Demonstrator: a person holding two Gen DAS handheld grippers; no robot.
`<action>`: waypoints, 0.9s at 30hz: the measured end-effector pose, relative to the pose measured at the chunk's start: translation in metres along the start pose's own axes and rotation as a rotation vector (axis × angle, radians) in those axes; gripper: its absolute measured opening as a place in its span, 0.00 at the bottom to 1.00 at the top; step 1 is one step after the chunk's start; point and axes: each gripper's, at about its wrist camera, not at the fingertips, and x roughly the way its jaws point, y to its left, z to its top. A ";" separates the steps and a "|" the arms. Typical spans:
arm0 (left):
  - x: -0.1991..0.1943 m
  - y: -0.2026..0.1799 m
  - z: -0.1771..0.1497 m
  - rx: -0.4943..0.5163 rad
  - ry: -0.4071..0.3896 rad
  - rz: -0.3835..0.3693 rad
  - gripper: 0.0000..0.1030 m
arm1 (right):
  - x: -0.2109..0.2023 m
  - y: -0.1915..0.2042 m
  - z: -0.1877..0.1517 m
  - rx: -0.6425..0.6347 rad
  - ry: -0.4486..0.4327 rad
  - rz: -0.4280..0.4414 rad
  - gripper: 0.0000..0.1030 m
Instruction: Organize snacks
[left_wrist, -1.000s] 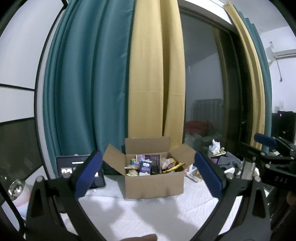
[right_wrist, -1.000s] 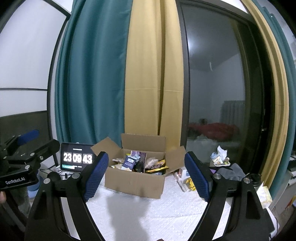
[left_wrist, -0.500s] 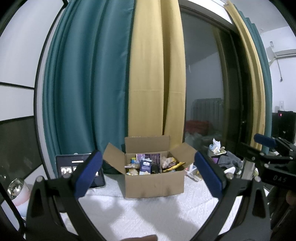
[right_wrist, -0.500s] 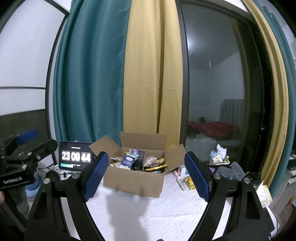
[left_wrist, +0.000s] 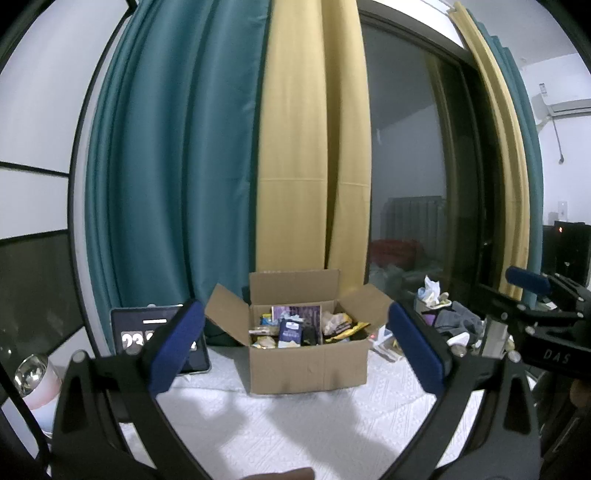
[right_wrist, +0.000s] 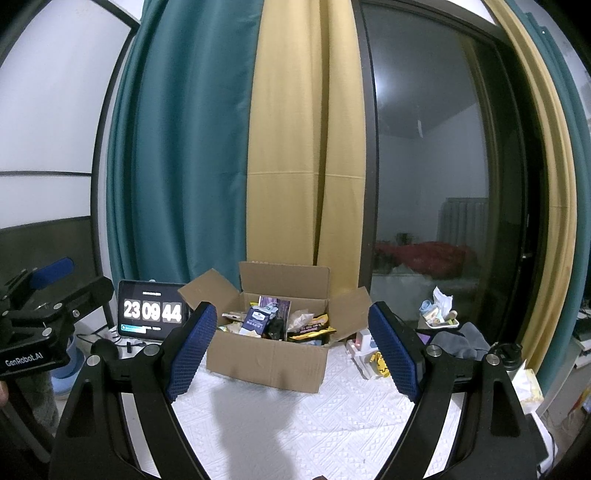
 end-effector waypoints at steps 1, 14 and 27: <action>-0.001 -0.001 0.000 0.000 -0.001 0.002 0.98 | 0.000 0.000 0.000 -0.002 0.002 0.000 0.84; -0.006 -0.006 -0.004 0.001 -0.001 0.004 0.98 | 0.001 -0.001 0.000 -0.008 0.012 0.005 0.84; -0.006 -0.007 -0.004 0.000 0.002 0.007 0.98 | 0.002 -0.003 -0.001 -0.008 0.012 0.008 0.84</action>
